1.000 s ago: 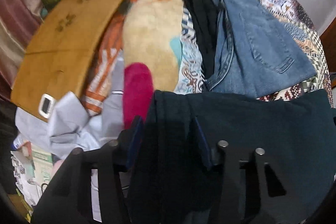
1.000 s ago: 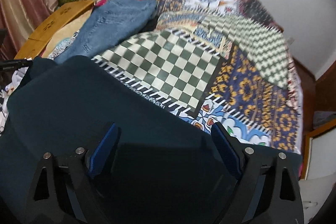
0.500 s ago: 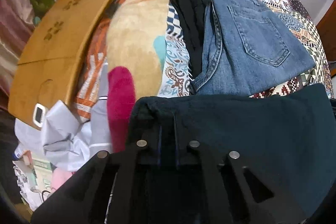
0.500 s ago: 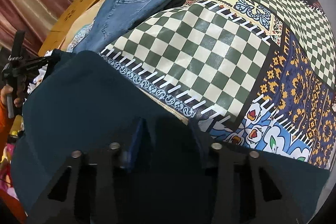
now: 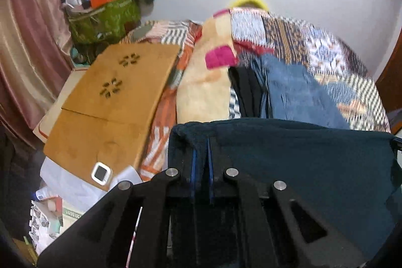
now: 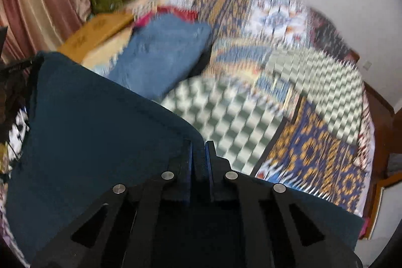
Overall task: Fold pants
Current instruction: 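Lift the dark navy pants off the bed with both grippers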
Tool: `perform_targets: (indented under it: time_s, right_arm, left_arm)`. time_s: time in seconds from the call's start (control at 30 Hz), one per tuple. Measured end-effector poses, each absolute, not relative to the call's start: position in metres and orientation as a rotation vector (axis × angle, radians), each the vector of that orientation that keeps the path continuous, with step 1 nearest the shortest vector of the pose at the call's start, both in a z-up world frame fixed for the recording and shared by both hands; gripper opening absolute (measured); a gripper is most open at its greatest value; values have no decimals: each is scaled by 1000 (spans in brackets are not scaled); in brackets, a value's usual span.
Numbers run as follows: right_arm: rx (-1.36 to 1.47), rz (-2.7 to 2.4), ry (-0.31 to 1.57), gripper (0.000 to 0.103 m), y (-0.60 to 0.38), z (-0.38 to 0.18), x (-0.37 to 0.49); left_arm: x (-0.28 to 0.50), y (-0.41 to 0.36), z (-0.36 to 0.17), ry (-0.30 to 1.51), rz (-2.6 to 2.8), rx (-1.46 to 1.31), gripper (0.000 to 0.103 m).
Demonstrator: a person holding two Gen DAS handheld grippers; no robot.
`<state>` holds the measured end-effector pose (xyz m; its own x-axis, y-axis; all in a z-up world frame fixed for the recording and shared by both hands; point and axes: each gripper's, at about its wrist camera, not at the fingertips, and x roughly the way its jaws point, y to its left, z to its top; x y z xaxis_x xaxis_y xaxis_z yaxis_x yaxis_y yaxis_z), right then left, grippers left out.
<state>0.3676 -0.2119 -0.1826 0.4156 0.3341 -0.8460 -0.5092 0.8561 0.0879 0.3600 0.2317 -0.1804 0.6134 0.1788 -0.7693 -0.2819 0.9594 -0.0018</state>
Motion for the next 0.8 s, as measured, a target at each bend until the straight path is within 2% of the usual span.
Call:
perform_targets:
  time_s: [0.23, 0.8]
  right_arm:
    - [-203, 533, 920, 8, -204, -141, 339]
    - [-131, 544, 913, 8, -226, -122, 216]
  left_arm:
    - [341, 231, -165, 865, 242, -152, 8]
    - [200, 214, -143, 818, 163, -175, 8]
